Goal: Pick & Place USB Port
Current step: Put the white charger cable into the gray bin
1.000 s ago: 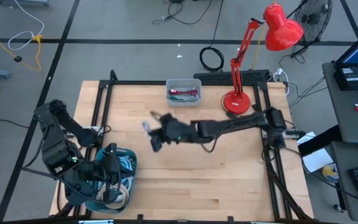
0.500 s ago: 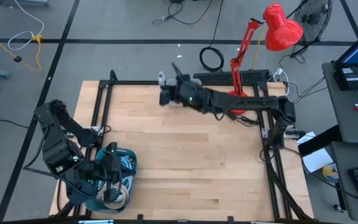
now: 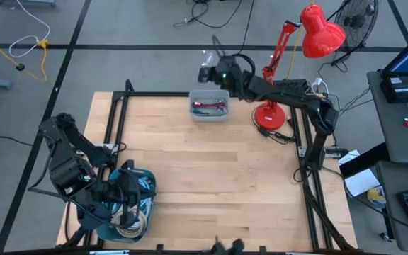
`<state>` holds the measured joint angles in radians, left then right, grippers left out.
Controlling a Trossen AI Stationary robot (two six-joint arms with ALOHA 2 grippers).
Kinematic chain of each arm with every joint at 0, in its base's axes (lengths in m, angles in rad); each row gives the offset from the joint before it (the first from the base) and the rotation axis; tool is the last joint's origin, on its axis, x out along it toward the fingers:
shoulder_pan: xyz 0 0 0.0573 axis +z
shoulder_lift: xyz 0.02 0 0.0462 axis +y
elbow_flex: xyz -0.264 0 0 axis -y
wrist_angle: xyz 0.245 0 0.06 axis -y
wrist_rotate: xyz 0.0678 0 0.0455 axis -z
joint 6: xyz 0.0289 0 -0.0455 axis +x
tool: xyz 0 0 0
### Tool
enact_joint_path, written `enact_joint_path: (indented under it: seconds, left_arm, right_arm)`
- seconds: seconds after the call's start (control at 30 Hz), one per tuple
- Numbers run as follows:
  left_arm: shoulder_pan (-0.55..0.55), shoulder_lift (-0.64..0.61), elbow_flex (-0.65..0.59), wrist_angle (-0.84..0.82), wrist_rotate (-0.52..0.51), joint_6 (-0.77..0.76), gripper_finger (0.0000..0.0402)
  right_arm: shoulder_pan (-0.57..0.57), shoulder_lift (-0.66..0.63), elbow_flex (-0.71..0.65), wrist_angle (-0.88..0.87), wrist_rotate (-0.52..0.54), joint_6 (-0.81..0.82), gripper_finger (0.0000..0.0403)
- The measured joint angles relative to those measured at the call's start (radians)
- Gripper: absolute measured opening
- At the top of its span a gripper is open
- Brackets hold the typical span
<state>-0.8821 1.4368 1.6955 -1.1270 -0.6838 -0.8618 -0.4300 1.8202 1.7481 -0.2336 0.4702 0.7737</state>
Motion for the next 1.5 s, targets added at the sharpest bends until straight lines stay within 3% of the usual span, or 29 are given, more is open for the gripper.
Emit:
enact_joint_path:
  seconds: [0.13, 0.23, 0.6, 0.77, 0.97, 1.17, 1.5]
  left_arm:
    - [0.013, 0.0, 0.0, -0.001, -0.003, -0.013, 0.0]
    - [0.034, -0.003, 0.0, -0.006, -0.004, -0.017, 0.0]
    - [0.204, -0.03, 0.0, 0.001, -0.005, -0.018, 0.0]
    - [0.301, -0.032, 0.0, 0.036, 0.003, 0.03, 0.0]
    - [0.394, -0.032, 0.0, 0.087, 0.028, 0.077, 0.0]
    - [0.436, -0.032, 0.0, 0.093, 0.029, 0.082, 0.0]
    - [0.451, -0.032, 0.0, 0.092, 0.035, 0.076, 0.0]
  right_arm:
    - [-0.078, 0.0, 0.0, -0.025, -0.01, 0.005, 0.0029]
    - [-0.132, 0.006, 0.0, -0.009, -0.074, -0.053, 0.0028]
    - [-0.283, 0.049, -0.001, -0.003, -0.406, -0.337, 0.0028]
    - [-0.283, 0.076, 0.0, -0.024, -0.538, -0.505, 0.0026]
    - [-0.249, 0.095, 0.002, -0.119, -0.606, -0.709, 0.0027]
    - [-0.195, 0.093, -0.035, -0.165, -0.607, -0.896, 0.0028]
    - [-0.137, 0.096, -0.116, -0.255, -0.659, -1.053, 0.0026]
